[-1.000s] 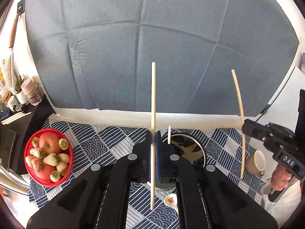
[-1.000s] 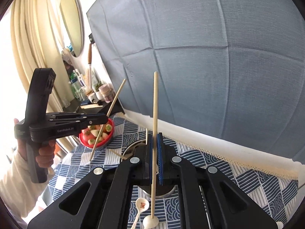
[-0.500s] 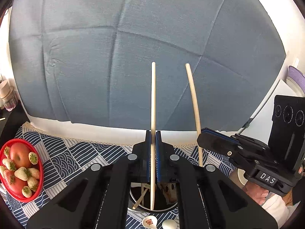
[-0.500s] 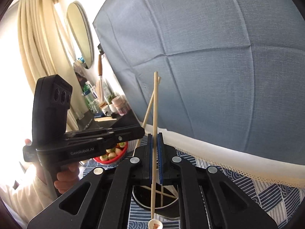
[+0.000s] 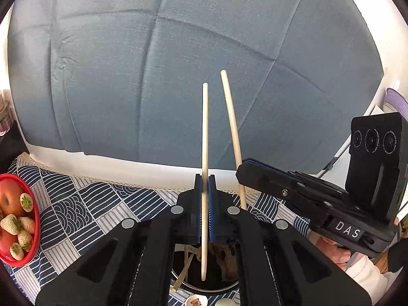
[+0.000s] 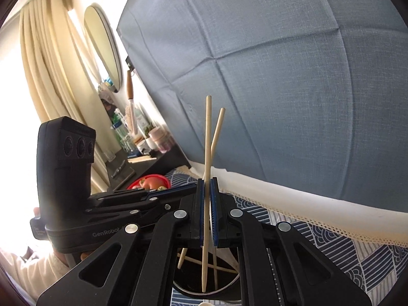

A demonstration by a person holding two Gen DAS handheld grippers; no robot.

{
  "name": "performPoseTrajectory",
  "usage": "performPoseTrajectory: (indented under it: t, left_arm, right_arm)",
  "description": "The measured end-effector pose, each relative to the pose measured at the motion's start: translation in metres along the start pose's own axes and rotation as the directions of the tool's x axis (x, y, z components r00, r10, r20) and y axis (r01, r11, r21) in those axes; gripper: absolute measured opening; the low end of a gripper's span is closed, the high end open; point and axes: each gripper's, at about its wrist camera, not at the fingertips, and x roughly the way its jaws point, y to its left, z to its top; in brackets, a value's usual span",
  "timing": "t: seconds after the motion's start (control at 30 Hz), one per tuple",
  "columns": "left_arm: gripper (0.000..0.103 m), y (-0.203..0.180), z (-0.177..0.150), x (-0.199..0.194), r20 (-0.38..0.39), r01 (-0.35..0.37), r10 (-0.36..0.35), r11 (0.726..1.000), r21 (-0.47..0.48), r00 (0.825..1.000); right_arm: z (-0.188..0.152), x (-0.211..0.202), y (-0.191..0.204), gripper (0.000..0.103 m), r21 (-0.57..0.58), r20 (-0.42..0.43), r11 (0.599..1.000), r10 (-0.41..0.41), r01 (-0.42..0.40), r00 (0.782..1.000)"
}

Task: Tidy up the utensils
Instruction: 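Lower the chopsticks into the black holder and open both grippers, then move both tools back down toward the bear-print white spoon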

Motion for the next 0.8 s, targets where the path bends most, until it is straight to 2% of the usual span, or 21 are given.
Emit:
performPoseTrajectory:
  t: [0.43, 0.53, 0.57, 0.63, 0.67, 0.7, 0.73, 0.77, 0.8]
  left_arm:
    - [0.005, -0.012, -0.024, -0.025, 0.000, -0.029, 0.029, 0.996, 0.079, 1.000]
    - [0.006, -0.013, -0.029, -0.034, -0.006, -0.050, 0.050, 0.995, 0.088, 0.999]
    - [0.008, -0.014, -0.031, -0.038, -0.005, -0.053, 0.053, 0.995, 0.089, 0.999]
    - [0.020, -0.014, -0.034, -0.048, -0.003, -0.063, 0.064, 0.994, 0.089, 0.998]
    - [0.030, -0.013, -0.035, -0.051, -0.001, -0.076, 0.076, 0.993, 0.092, 0.997]
    - [0.037, -0.013, -0.037, -0.055, 0.002, -0.089, 0.089, 0.991, 0.096, 0.996]
    - [0.042, -0.013, -0.038, -0.059, 0.001, -0.100, 0.100, 0.990, 0.097, 0.995]
    - [0.051, -0.012, -0.040, -0.062, -0.004, -0.108, 0.109, 0.990, 0.095, 0.994]
    - [0.059, -0.008, -0.042, -0.063, -0.005, -0.119, 0.120, 0.989, 0.093, 0.993]
  right_arm:
    - [-0.025, -0.007, 0.005, 0.005, -0.042, -0.068, 0.998, -0.045, 0.042, 0.997]
    - [-0.029, -0.014, 0.009, 0.008, -0.053, -0.078, 0.998, -0.050, 0.046, 0.996]
    - [-0.030, -0.017, 0.011, 0.008, -0.062, -0.077, 0.996, -0.062, 0.057, 0.995]
    - [-0.032, -0.024, 0.013, 0.009, -0.076, -0.083, 0.994, -0.080, 0.073, 0.993]
    - [-0.033, -0.027, 0.014, 0.012, -0.084, -0.083, 0.992, -0.096, 0.089, 0.992]
    - [-0.035, -0.032, 0.016, 0.024, -0.097, -0.084, 0.990, -0.113, 0.105, 0.990]
    - [-0.037, -0.037, 0.018, 0.032, -0.110, -0.081, 0.987, -0.127, 0.118, 0.989]
    - [-0.038, -0.042, 0.020, 0.047, -0.120, -0.077, 0.984, -0.140, 0.130, 0.987]
    - [-0.041, -0.046, 0.022, 0.054, -0.132, -0.073, 0.981, -0.150, 0.139, 0.986]
